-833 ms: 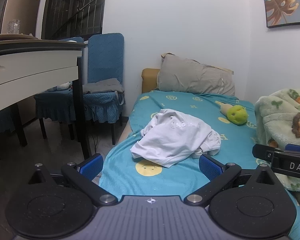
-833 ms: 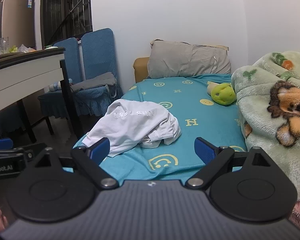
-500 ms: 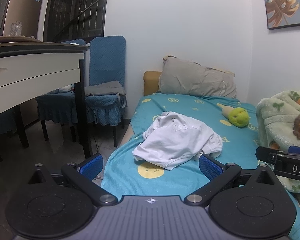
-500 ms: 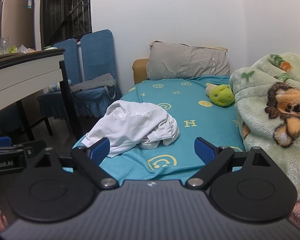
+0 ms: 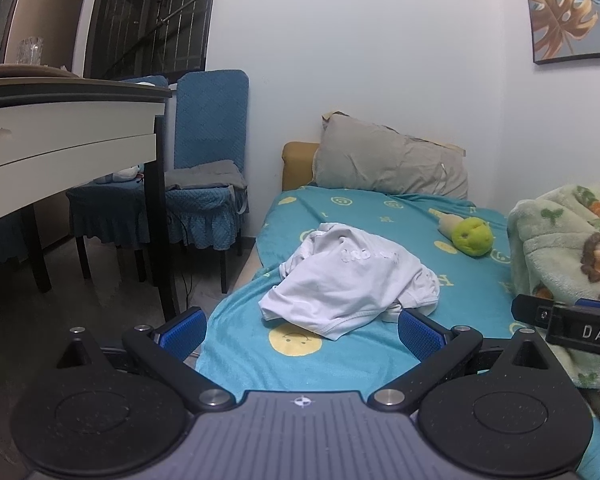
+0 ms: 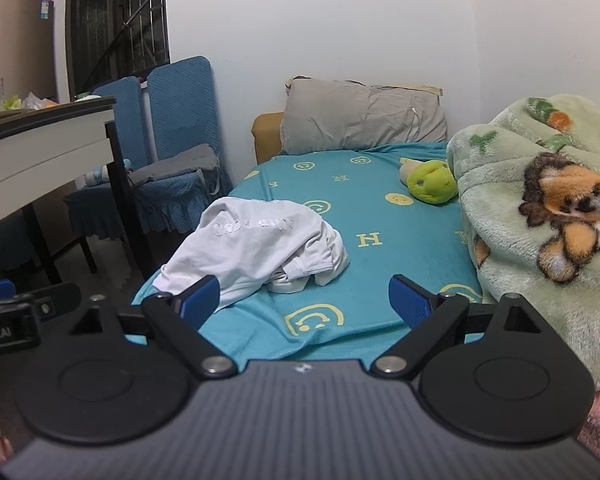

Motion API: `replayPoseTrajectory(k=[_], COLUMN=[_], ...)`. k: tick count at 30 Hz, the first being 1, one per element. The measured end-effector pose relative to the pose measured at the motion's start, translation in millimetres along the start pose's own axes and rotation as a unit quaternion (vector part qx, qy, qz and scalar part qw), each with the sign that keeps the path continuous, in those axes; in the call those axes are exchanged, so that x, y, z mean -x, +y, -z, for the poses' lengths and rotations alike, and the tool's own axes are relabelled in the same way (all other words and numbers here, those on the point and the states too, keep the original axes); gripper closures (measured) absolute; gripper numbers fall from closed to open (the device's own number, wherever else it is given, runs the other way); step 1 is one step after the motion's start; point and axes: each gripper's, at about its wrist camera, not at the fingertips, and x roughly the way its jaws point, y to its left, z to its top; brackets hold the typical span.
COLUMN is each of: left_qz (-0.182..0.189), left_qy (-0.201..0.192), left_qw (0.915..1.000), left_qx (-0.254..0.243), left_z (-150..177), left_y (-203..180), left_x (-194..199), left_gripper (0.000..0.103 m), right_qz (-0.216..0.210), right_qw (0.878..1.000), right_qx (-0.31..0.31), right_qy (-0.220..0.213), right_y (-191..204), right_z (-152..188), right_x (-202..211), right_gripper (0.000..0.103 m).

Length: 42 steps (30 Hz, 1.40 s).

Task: Fold clothes
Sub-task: 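Move both grippers toward the crumpled white T-shirt on the bed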

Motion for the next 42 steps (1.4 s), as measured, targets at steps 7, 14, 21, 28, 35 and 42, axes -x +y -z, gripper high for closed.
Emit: replayPoseTrajectory(k=[7, 14, 21, 28, 35, 42], left_qz=[0.000, 0.004, 0.007, 0.016, 0.030, 0.033], left_qy=[0.008, 0.003, 0.013, 0.028, 0.065, 0.078], left_qw=[1.0000, 1.0000, 0.9998, 0.9986, 0.9895, 0.9690], left_qx=[-0.003, -0.008, -0.015, -0.043, -0.126, -0.232], left_z=[1.9, 3.7, 6.1, 13.5, 12.4, 23.8], left_y=[-2.9, -4.8, -7.9, -19.3, -39.3, -51.3], left_x=[-3.9, -3.5, -9.7, -19.5, -66.4, -149.6], left_gripper=[0.000, 0.000, 0.000, 0.000, 0.002, 0.019], right_qz=[0.004, 0.014, 0.030, -0.018, -0.015, -0.014], right_qw=[1.000, 1.000, 0.999, 0.999, 0.999, 0.997], right_qx=[-0.015, -0.002, 0.008, -0.020, -0.046, -0.071], right_qy=[-0.007, -0.024, -0.038, -0.039, -0.023, 0.013], right_y=[-6.0, -2.6, -0.5, -20.5, -36.6, -48.6], right_z=[-0.4, -4.2, -17.3, -59.8, -61.4, -50.1], right_x=[0.0, 2.0, 1.2, -11.7, -28.7, -50.4], right_gripper=[0.011, 0.085, 0.089, 0.000, 0.000, 0.000])
